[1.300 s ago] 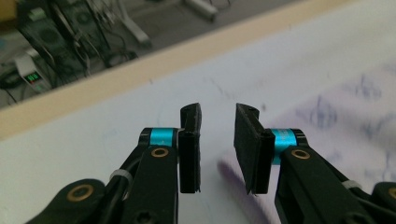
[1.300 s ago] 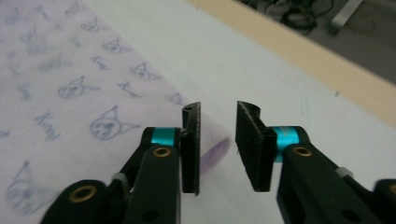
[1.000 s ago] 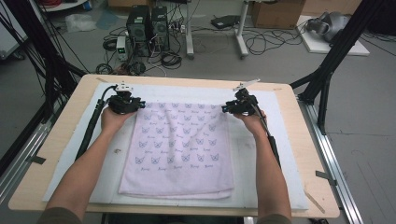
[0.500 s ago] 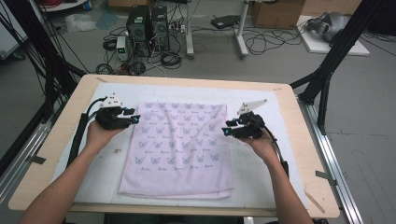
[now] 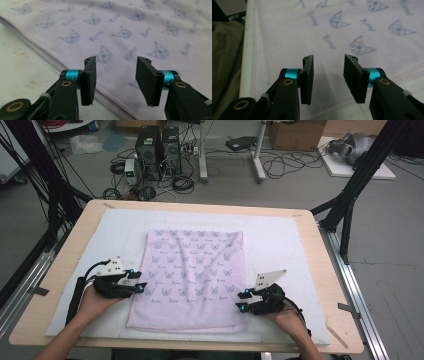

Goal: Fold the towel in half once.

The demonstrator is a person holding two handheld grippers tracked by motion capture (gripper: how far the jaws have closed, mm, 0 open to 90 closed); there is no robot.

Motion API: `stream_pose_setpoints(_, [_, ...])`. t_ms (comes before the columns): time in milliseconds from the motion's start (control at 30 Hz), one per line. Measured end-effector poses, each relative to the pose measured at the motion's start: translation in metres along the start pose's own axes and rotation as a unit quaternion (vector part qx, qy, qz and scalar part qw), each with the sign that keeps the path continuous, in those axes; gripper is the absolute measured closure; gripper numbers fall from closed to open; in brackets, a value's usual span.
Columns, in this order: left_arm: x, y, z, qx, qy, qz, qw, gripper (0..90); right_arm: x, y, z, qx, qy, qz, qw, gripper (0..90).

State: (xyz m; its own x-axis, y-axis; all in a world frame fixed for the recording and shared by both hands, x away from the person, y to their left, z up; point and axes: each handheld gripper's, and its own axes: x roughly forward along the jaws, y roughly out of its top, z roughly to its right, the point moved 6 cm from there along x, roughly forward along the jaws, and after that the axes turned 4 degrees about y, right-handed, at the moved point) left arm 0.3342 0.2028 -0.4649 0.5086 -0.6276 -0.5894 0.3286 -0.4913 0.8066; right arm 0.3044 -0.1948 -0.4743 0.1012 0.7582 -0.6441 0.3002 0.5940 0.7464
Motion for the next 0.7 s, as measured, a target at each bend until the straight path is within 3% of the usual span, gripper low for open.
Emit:
stream_pose_setpoints(133, [-0.010, -0.004, 0.017, 0.009, -0.016, 0.003, 0.9998, 50.1, 0.007, -0.010, -0.010, -0.008, 0.015, -0.018, 0.9997, 69.8])
stream_pose_setpoints(200, [-0.011, -0.006, 0.023, 0.013, -0.021, 0.002, 0.9997, 50.1, 0.006, -0.010, -0.010, -0.009, 0.023, -0.019, 0.9995, 86.6])
stream_pose_setpoints(267, [-0.011, -0.010, 0.025, 0.016, -0.022, -0.002, 0.9996, 50.1, 0.005, -0.008, -0.012, -0.009, 0.029, -0.019, 0.9994, 88.5])
stream_pose_setpoints(467, [-0.017, -0.012, 0.029, 0.017, -0.022, -0.001, 0.9996, 50.2, -0.018, 0.008, -0.024, -0.027, 0.035, 0.015, 0.9989, 89.8])
stream_pose_setpoints(533, [-0.019, -0.012, 0.031, 0.020, -0.025, -0.001, 0.9995, 50.2, -0.022, 0.005, -0.027, -0.028, 0.033, 0.009, 0.9990, 89.0])
stream_pose_setpoints(600, [-0.020, -0.013, 0.035, 0.022, -0.032, -0.001, 0.9992, 50.1, -0.019, 0.001, -0.028, -0.024, 0.029, 0.005, 0.9993, 77.3])
stream_pose_setpoints(633, [-0.020, -0.014, 0.037, 0.023, -0.034, -0.001, 0.9992, 50.1, -0.015, -0.002, -0.029, -0.023, 0.041, 0.003, 0.9989, 75.0])
stream_pose_setpoints(700, [-0.021, -0.015, 0.040, 0.026, -0.038, -0.004, 0.9989, 50.1, -0.009, -0.005, -0.029, -0.020, 0.042, -0.002, 0.9989, 70.0])
